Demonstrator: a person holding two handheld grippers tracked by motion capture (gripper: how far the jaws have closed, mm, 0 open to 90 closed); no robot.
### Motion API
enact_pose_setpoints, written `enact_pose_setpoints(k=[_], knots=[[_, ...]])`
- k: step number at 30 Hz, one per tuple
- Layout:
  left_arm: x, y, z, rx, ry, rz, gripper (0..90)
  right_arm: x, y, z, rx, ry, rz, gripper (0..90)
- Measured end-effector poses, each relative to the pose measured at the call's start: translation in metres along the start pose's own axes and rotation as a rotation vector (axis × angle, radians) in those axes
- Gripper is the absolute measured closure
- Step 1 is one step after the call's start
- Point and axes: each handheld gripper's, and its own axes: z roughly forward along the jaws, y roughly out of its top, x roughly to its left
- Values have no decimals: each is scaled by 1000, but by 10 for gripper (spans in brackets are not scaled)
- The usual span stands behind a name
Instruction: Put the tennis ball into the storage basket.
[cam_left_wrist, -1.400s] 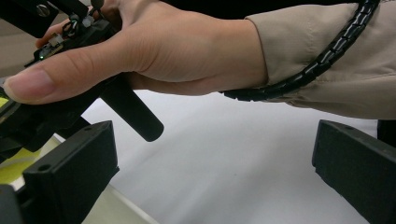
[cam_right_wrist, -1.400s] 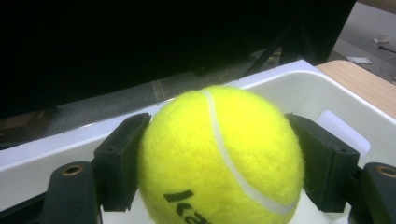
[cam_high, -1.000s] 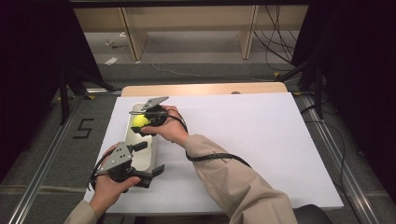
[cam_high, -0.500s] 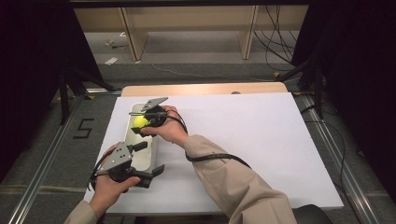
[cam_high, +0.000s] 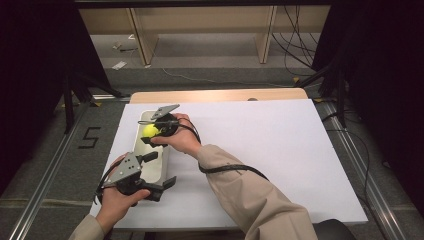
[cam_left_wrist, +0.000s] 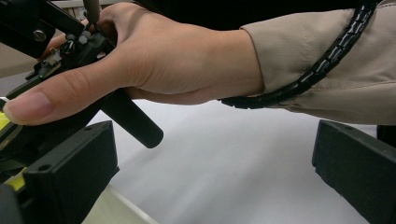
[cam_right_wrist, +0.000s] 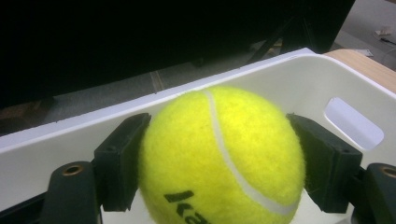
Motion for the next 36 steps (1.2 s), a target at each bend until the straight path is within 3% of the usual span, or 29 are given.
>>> enact_pose_setpoints(k=[8,15,23,36], knots=[[0,0,0,0,1,0,0,0,0,0,0,4,2,249],[0,0,0,0,-1,-2,0,0,4,-2,-16,5,12,160],[0,0,0,0,0,1,0,-1,7,-8,-30,-1,13,143],[0,0,0,0,1,1,0,-3,9,-36,-71,-18,13,148]])
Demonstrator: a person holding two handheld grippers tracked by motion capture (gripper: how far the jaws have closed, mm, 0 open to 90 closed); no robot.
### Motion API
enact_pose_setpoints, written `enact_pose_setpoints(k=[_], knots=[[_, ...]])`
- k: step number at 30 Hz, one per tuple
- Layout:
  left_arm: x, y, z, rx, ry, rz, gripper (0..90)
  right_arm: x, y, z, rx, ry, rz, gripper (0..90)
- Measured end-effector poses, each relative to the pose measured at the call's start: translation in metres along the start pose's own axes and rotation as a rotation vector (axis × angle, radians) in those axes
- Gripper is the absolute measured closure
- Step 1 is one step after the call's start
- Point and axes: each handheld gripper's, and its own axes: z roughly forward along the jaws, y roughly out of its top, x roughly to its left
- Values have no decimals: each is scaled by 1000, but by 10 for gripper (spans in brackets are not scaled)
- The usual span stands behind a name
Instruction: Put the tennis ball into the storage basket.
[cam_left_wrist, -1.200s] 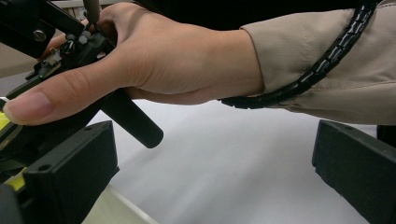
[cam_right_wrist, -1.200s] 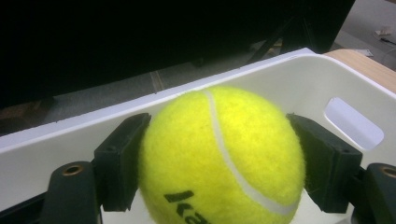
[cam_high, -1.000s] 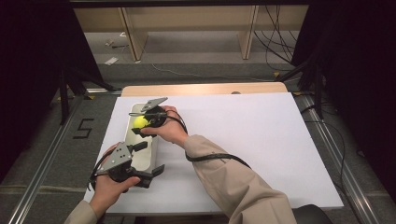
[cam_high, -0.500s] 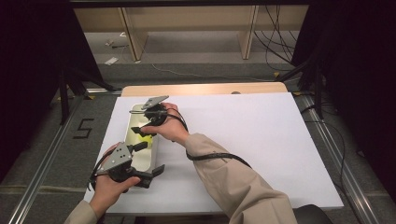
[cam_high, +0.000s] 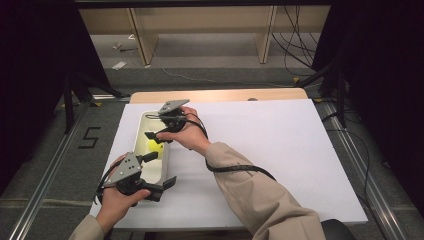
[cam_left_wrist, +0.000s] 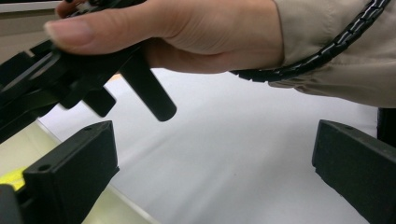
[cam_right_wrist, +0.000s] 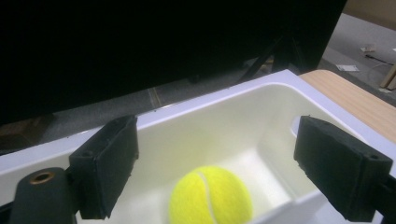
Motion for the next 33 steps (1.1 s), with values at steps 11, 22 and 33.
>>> enact_pose_setpoints(k=[11,22,33], knots=[[0,0,0,0,1,0,0,-3,-7,-28,-29,-22,9,152],[0,0,0,3,5,-7,0,-5,-19,-54,-25,-38,12,153],[0,-1,0,4,6,-11,0,-6,-30,-76,-31,-57,26,154]])
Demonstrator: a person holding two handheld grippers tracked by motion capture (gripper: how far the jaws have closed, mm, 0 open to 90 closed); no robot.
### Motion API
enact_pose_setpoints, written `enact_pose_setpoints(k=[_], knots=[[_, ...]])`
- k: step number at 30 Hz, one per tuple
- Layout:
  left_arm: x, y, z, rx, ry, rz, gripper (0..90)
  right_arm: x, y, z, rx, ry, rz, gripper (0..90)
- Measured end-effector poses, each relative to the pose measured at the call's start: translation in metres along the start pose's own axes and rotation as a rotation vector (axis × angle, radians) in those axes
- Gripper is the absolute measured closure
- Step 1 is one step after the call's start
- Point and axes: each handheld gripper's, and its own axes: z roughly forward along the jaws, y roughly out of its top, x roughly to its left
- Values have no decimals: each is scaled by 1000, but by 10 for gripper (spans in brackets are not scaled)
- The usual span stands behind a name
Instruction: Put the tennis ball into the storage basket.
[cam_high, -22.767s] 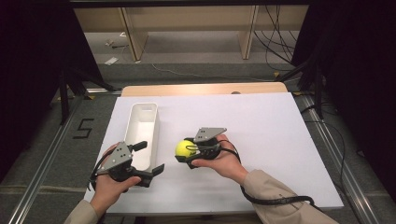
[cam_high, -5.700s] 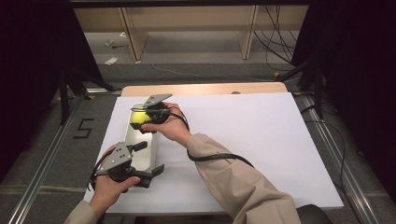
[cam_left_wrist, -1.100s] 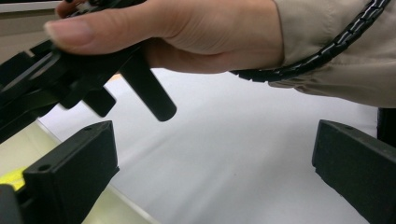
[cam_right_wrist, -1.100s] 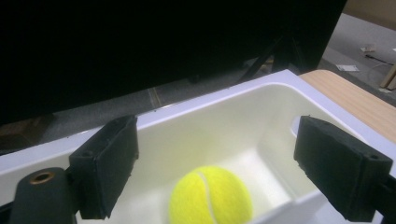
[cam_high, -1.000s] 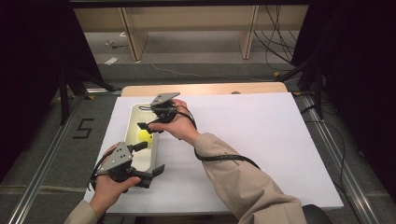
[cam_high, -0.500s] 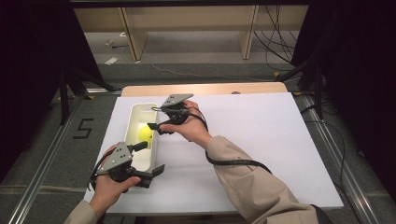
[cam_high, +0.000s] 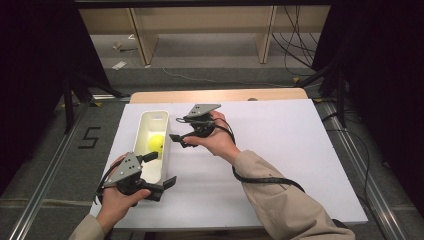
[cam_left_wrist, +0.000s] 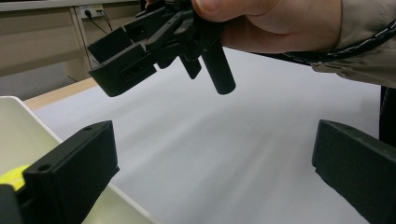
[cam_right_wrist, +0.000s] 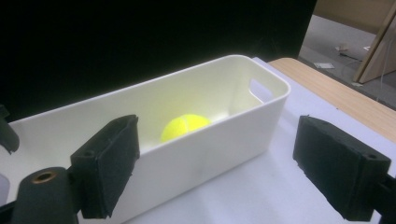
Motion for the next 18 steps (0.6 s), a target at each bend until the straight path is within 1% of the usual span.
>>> enact_pose_setpoints(k=[11,18], knots=[[1,0,0,1,2,8,0,-2,-9,-15,-6,-10,4,155],[1,0,0,1,3,3,0,-3,-12,-23,-5,-19,10,156]])
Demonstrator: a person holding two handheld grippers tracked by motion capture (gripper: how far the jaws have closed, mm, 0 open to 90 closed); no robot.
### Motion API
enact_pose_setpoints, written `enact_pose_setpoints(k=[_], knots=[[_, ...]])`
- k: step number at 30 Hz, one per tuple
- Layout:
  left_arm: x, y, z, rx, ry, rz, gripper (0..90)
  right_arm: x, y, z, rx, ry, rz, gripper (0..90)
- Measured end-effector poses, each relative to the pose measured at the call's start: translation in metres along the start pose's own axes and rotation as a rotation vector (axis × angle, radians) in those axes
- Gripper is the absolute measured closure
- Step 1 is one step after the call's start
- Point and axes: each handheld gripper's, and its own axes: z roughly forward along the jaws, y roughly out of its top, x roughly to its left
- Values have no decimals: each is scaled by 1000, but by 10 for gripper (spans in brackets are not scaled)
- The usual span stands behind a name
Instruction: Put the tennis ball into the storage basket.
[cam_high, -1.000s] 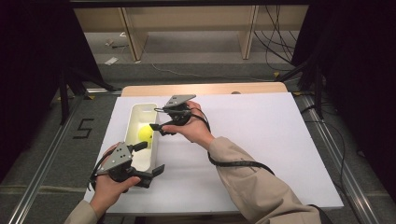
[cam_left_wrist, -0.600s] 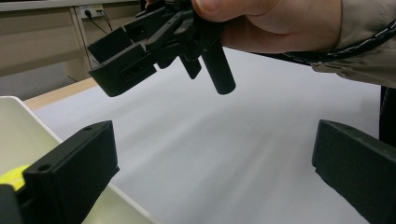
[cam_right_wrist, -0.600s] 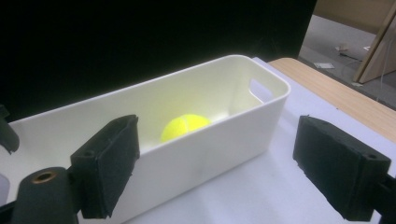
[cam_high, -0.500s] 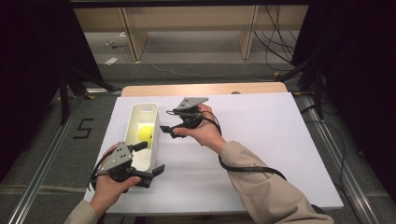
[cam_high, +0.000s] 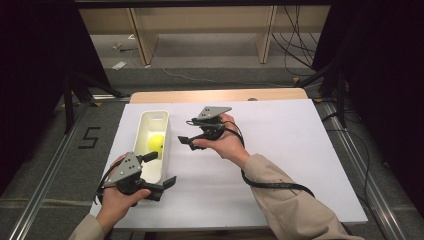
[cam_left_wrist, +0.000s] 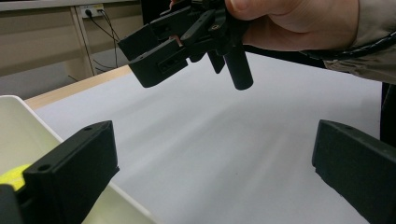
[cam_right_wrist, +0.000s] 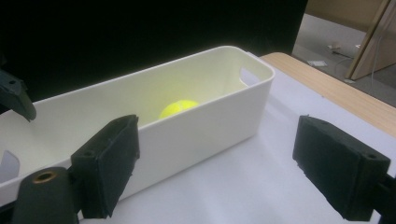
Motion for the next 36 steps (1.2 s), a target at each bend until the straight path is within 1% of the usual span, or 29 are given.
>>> enact_pose_setpoints(k=[4,9,30,36], knots=[[0,0,0,0,0,0,0,0,-3,-4,-2,-1,-2,156],[0,0,0,0,0,0,0,0,-7,-11,-1,-5,6,156],[0,0,0,2,3,0,0,-8,-21,-51,-12,-56,8,156],[-1,0,1,2,2,1,0,-12,-29,-60,-14,-75,25,156]])
